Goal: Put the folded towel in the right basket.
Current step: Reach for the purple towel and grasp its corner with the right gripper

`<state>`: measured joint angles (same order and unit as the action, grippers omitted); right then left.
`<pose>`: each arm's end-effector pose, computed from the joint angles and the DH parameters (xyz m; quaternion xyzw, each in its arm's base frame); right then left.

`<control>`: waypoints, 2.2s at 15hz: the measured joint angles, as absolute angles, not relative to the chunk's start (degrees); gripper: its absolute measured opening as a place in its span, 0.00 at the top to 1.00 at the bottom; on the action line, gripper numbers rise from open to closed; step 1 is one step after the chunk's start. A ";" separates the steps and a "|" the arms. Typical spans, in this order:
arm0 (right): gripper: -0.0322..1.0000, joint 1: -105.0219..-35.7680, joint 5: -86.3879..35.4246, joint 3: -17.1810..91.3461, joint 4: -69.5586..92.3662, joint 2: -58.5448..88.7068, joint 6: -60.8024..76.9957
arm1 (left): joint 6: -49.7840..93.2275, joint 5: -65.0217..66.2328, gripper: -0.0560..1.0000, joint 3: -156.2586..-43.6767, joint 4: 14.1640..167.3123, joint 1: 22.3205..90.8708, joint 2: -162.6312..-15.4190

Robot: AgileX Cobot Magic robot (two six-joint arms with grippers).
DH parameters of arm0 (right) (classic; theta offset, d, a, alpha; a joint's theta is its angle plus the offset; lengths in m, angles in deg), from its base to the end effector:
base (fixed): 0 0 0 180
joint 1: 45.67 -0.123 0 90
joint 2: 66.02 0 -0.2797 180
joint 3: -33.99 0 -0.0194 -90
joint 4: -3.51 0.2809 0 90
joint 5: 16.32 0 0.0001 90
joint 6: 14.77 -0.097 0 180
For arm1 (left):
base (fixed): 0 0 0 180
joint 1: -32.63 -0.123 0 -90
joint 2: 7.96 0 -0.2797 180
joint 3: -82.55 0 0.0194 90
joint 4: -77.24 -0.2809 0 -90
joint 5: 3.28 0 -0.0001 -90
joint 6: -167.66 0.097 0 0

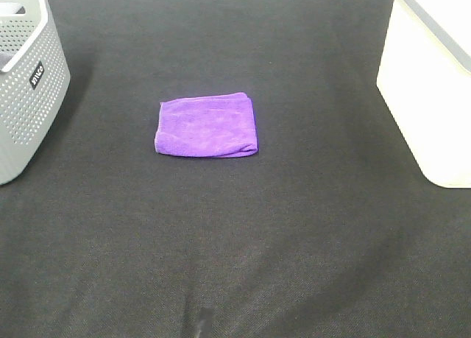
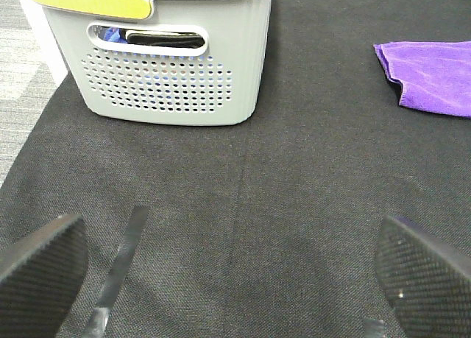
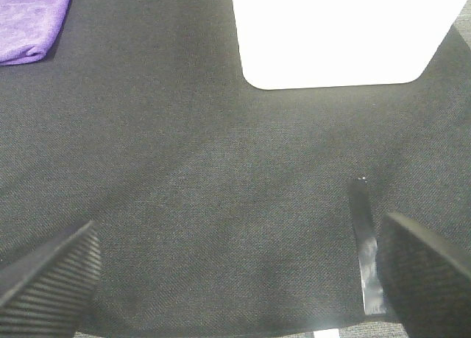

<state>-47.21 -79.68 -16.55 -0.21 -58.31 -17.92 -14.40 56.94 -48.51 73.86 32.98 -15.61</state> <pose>0.0341 -0.0047 0.2741 0.0137 0.8724 -0.0125 0.4884 0.0331 0.0048 0.2874 -0.0136 0.8513 0.0185 0.5242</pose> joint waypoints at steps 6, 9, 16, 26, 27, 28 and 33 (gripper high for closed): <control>0.04 -47.21 -79.68 -16.55 -0.21 -58.31 -17.92 | -14.40 56.94 0.01 -48.51 73.86 32.98 -15.61; 0.04 -47.21 -79.68 -16.55 -0.21 -58.31 -17.92 | -14.40 56.94 0.01 -48.51 73.86 32.98 -15.61; 0.04 -47.21 -79.68 -16.55 -0.16 -58.31 -17.92 | -14.40 56.94 0.01 -48.51 73.86 32.98 -15.61; 0.04 -47.21 -79.68 -16.67 1.33 -58.31 -15.63 | -14.40 56.94 0.01 -48.51 73.86 32.98 -15.61; 0.04 -47.21 -79.68 -16.67 1.33 -58.31 -15.22 | -14.40 56.94 0.01 -48.51 73.86 32.98 -15.61; 0.04 -47.21 -79.68 -16.67 1.33 -58.31 -15.17 | -14.40 56.94 0.01 -48.51 73.86 32.98 -15.61; 0.04 -47.21 -79.68 -16.67 1.39 -58.31 -15.17 | -14.40 56.94 0.01 -48.51 73.86 32.98 -15.61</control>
<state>-47.21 -79.68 -16.67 1.39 -58.31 -15.17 -14.40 56.94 -48.51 73.86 32.98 -15.61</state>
